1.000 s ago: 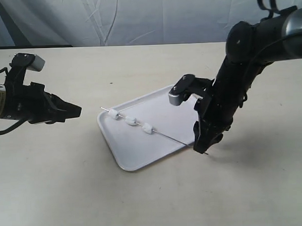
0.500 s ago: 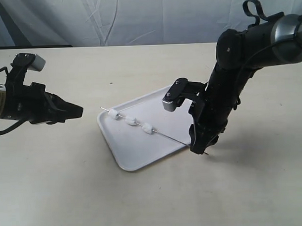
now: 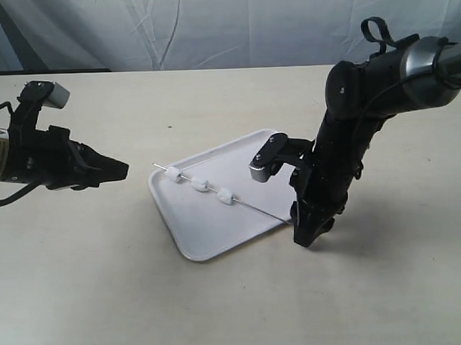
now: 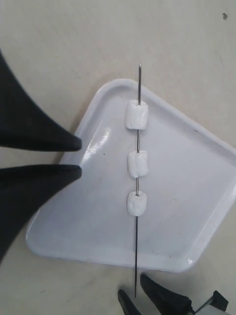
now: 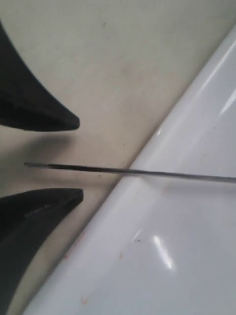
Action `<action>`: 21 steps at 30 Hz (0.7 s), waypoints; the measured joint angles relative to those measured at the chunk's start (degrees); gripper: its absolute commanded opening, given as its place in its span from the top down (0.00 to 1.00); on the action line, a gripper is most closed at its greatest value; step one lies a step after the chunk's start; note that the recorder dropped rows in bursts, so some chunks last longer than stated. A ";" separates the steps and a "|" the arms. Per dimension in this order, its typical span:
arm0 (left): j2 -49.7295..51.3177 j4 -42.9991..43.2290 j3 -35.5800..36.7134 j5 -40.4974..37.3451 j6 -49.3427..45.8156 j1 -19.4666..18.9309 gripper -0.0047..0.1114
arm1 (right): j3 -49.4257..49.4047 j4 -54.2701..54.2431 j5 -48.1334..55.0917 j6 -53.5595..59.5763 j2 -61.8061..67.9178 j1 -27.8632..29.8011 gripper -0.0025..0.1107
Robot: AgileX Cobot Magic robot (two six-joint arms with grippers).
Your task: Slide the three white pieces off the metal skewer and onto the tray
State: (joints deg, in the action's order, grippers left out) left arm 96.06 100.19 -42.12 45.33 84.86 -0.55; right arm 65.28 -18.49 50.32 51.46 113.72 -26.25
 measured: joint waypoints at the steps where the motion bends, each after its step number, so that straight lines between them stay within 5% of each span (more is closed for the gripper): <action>1: 0.00 0.00 0.00 0.00 0.00 0.00 0.86 | 0.00 0.00 -0.37 0.00 0.13 0.00 0.65; 6: 0.00 0.00 0.00 0.21 0.00 0.00 0.86 | 0.00 0.00 -0.60 -0.03 0.33 0.00 0.69; 11: 0.00 0.00 0.00 0.21 0.00 0.00 0.86 | 0.00 -0.59 -0.73 -0.03 0.33 0.00 0.98; 21: 0.00 0.00 0.00 0.64 4.14 0.00 0.86 | 0.00 -1.14 -0.63 -0.16 0.33 0.00 0.98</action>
State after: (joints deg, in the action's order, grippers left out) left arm 96.06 100.19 -42.12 45.97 89.01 -0.55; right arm 65.28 -19.63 49.69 51.30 114.05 -26.25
